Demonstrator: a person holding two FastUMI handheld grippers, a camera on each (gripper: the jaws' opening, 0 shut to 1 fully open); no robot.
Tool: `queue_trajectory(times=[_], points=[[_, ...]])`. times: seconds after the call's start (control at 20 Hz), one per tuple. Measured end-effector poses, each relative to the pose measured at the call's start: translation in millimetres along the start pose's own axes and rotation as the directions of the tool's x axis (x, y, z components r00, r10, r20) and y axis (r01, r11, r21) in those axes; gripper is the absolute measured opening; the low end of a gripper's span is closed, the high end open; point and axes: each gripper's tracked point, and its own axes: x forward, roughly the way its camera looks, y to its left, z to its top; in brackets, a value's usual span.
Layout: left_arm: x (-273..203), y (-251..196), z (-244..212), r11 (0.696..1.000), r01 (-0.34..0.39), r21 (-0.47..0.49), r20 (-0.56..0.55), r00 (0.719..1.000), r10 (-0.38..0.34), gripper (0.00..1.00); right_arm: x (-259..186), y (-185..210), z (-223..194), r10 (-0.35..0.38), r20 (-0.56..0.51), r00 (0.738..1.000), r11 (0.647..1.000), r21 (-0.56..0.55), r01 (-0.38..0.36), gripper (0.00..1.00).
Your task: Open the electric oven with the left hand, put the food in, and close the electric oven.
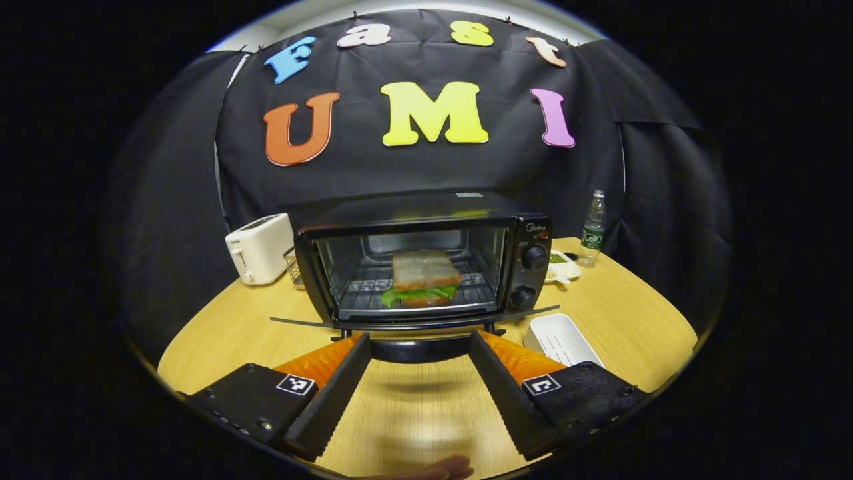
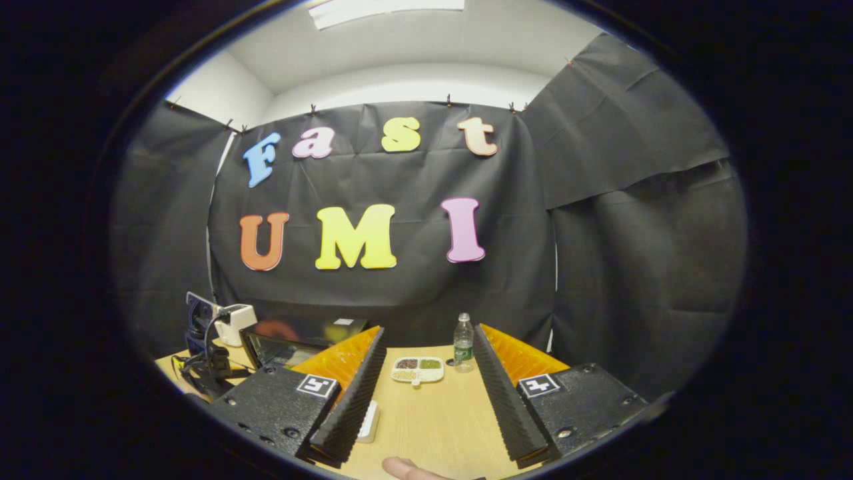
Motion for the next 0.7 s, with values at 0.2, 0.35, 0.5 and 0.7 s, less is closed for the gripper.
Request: queue_trajectory(times=[0.2, 0.35, 0.5, 0.7], points=[[21.5, 3.9, 11.7, 1.000, -0.015, -0.022, 0.029, 0.999, 0.016, 0.97, 0.0, -7.4, -2.3, -0.016, -0.001, 1.000, 1.000, 0.000, 0.016, 0.84], [38.2, 7.7, 20.1, 0.999, -0.020, -0.026, 0.055, 0.998, 0.022, 0.97, 0.8, -9.6, -5.1, -0.021, -0.011, 1.000, 1.000, 0.005, 0.021, 0.84], [49.0, 10.8, 34.4, 0.999, -0.022, -0.030, 0.110, 0.994, 0.025, 0.97, -1.6, -12.9, -6.9, -0.024, -0.015, 1.000, 1.000, 0.007, 0.024, 0.84], [39.2, 7.0, 38.5, 0.999, -0.005, -0.043, 0.127, 0.992, 0.010, 0.97, -2.4, -12.7, -6.3, -0.028, -0.014, 1.000, 1.000, 0.005, 0.028, 0.84]])
